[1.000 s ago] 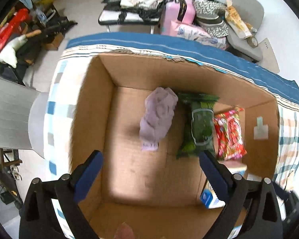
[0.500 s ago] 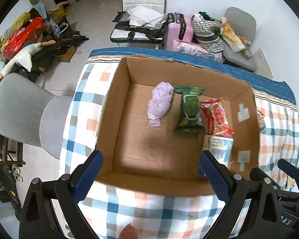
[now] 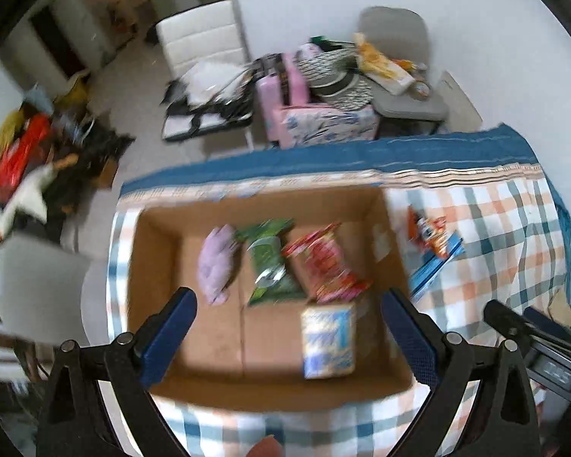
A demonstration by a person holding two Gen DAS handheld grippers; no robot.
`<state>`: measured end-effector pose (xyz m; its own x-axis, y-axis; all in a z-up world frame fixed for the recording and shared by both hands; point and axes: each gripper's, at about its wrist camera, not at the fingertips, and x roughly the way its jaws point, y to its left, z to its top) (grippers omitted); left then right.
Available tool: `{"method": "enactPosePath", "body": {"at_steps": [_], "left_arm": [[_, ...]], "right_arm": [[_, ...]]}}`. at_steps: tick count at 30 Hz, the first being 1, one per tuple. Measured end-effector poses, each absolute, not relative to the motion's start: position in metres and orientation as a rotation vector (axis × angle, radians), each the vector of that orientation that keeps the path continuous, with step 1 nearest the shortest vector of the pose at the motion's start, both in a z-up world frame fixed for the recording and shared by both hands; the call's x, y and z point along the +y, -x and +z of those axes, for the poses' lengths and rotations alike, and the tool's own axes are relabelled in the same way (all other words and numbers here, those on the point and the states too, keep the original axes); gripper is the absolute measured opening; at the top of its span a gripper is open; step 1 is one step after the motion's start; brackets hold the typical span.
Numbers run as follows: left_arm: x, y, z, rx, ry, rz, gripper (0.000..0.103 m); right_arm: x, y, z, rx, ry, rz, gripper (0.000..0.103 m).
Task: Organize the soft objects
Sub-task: 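Grasp the orange panda bag with the left tool while the right tool grasps the blue ice-pop pack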
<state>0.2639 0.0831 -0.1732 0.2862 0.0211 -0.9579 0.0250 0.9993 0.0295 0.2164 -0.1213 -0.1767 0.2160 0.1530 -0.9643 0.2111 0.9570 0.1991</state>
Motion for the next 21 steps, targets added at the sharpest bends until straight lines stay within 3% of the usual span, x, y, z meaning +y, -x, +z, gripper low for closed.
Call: {"method": "enactPosePath", "body": {"at_steps": [4,8,12,16,17,21], "left_arm": [[0.024,-0.321,-0.193,1.313,-0.209,-0.038,0.099],[-0.014,-0.364,-0.222,1.377,-0.270,-0.067,0.099],[-0.050,-0.385,-0.251,1.441,-0.342,-0.106,0.099],[-0.087,-0.399,-0.293,1.568,-0.412,-0.178,0.099],[-0.092,-0.402,-0.304,1.610,-0.405,-0.189,0.097],[-0.105,-0.415,-0.337,1.756,-0.278,-0.233,0.097]], "right_arm": [[-0.185,-0.239,-0.229,1.414,-0.473,-0.141,0.100],[-0.218,-0.263,-0.293,1.507,-0.601,-0.158,0.080],[-0.218,-0.281,-0.340,1.567,-0.606,-0.157,0.077],[-0.214,-0.290,-0.378,1.620,-0.652,-0.143,0.057],[-0.214,-0.291,-0.384,1.621,-0.671,-0.133,0.038],[-0.225,-0.284,-0.399,1.630,-0.761,-0.090,0.026]]}}
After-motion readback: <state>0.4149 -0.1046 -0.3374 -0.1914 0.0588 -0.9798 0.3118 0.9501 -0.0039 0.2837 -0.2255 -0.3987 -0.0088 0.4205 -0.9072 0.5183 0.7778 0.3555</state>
